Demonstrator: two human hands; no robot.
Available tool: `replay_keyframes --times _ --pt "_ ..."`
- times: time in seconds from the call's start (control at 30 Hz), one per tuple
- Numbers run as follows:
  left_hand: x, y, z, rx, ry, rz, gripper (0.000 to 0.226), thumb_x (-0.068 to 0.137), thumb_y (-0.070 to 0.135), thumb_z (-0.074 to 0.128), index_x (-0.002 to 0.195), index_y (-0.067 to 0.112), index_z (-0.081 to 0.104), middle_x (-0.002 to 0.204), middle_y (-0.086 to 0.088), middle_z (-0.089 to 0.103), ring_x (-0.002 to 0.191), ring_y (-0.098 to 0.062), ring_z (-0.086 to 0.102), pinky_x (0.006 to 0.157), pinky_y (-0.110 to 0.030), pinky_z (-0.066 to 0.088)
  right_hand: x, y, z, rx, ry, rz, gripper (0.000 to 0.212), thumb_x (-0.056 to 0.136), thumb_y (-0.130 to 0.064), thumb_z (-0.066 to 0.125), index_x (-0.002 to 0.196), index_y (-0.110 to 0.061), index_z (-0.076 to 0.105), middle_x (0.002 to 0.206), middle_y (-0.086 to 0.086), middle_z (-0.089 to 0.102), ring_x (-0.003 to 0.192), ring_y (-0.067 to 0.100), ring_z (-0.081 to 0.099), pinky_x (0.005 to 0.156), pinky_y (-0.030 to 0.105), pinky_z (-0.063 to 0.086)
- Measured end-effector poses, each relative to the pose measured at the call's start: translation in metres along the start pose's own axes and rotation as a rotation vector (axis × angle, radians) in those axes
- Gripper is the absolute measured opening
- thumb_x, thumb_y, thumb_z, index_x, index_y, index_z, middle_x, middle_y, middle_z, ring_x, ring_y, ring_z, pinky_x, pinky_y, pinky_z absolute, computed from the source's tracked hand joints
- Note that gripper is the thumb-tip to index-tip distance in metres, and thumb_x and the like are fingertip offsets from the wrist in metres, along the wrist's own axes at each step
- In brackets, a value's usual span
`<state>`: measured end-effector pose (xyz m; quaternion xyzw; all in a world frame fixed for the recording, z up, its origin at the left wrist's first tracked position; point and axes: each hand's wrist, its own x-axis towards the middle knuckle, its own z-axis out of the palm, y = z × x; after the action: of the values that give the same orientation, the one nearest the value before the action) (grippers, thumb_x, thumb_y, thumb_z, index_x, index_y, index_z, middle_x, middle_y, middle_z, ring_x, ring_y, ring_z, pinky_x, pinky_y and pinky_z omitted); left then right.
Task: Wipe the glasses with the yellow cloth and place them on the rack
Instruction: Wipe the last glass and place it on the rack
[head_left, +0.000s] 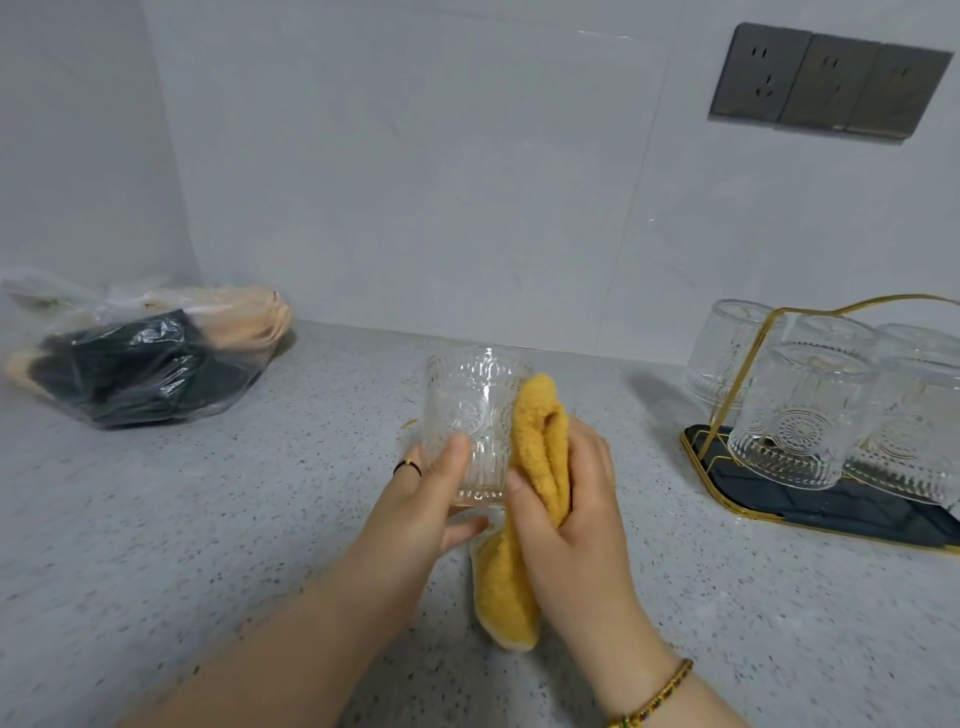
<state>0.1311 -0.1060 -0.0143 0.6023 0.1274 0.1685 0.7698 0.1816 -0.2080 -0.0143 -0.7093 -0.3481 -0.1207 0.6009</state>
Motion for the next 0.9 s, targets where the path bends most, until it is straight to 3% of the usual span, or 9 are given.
replay_keyframes --times 0.13,0.2,0.23,0.3,0.5,0.57,0.7,0.8,0.9 --pt "0.002 -0.001 -0.007 0.043 -0.068 0.010 0.081 0.051 0.048 0.071 0.122 0.014 0.055 0.112 -0.004 0.070 0.104 -0.018 0.066 0.097 -0.043 0.049 0.002 -0.003 -0.004 -0.018 -0.020 -0.073 0.030 0.071 -0.041 0.044 0.101 -0.045 0.042 0.118 -0.003 0.047 0.106 -0.013 0.041 0.087 0.000 0.031" --pt "0.001 -0.001 -0.006 0.020 -0.152 -0.002 0.079 0.053 0.042 0.072 0.123 0.010 0.054 0.111 -0.007 0.070 0.104 -0.021 0.066 0.094 -0.040 0.051 0.007 -0.005 -0.012 0.032 0.026 -0.021 0.028 0.072 -0.043 0.048 0.099 -0.045 0.044 0.112 -0.004 0.051 0.103 -0.003 0.048 0.089 0.012 0.039" --pt "0.000 -0.002 -0.005 0.005 -0.183 -0.002 0.077 0.054 0.040 0.072 0.122 0.009 0.054 0.110 -0.008 0.070 0.103 -0.021 0.067 0.092 -0.037 0.052 0.010 -0.006 -0.016 0.087 0.057 0.026 0.022 0.075 -0.040 0.052 0.096 -0.044 0.046 0.106 -0.004 0.055 0.097 0.000 0.052 0.086 0.017 0.043" --pt "-0.002 -0.002 -0.003 -0.012 -0.196 0.009 0.075 0.053 0.040 0.071 0.119 0.010 0.055 0.108 -0.007 0.071 0.100 -0.021 0.068 0.086 -0.031 0.055 0.014 -0.006 -0.024 0.196 0.091 0.122 0.017 0.084 -0.026 0.057 0.087 -0.040 0.049 0.090 -0.010 0.059 0.080 -0.003 0.056 0.073 0.016 0.046" --pt "0.005 0.003 -0.012 -0.185 -0.026 0.031 0.069 0.055 0.036 0.072 0.114 0.003 0.057 0.102 -0.010 0.072 0.097 -0.020 0.069 0.083 -0.031 0.056 0.004 -0.006 -0.012 0.096 -0.188 0.193 0.012 0.086 -0.021 0.055 0.080 -0.030 0.049 0.077 -0.008 0.054 0.068 -0.001 0.052 0.061 0.010 0.042" --pt "0.007 0.004 -0.016 -0.205 -0.011 0.029 0.065 0.059 0.035 0.071 0.113 0.002 0.059 0.101 -0.010 0.073 0.097 -0.020 0.069 0.084 -0.031 0.056 0.001 -0.009 -0.008 0.019 -0.186 0.064 0.006 0.081 -0.027 0.054 0.080 -0.030 0.049 0.084 -0.008 0.052 0.076 -0.004 0.050 0.067 0.008 0.040" --pt "0.002 0.004 -0.011 -0.097 -0.109 0.068 0.074 0.056 0.043 0.067 0.117 0.004 0.058 0.109 -0.010 0.070 0.104 -0.021 0.066 0.091 -0.035 0.052 0.002 -0.009 -0.009 -0.060 -0.081 -0.118 0.027 0.074 -0.037 0.046 0.101 -0.043 0.044 0.113 -0.004 0.048 0.101 -0.013 0.043 0.084 0.000 0.034" --pt "-0.003 0.003 -0.005 -0.093 -0.188 0.089 0.066 0.054 0.039 0.067 0.113 0.010 0.059 0.105 -0.005 0.072 0.100 -0.018 0.068 0.080 -0.026 0.055 0.009 -0.012 -0.019 0.094 0.039 0.005 0.017 0.079 -0.033 0.053 0.091 -0.045 0.048 0.097 -0.012 0.056 0.091 -0.004 0.053 0.077 0.006 0.041" --pt "-0.004 0.005 -0.004 -0.111 -0.185 0.091 0.067 0.056 0.038 0.067 0.115 0.009 0.058 0.107 -0.007 0.071 0.101 -0.020 0.067 0.082 -0.027 0.056 0.010 -0.009 -0.021 0.226 -0.013 0.183 0.017 0.087 -0.020 0.054 0.083 -0.036 0.051 0.081 -0.011 0.060 0.073 -0.003 0.057 0.064 0.008 0.045"
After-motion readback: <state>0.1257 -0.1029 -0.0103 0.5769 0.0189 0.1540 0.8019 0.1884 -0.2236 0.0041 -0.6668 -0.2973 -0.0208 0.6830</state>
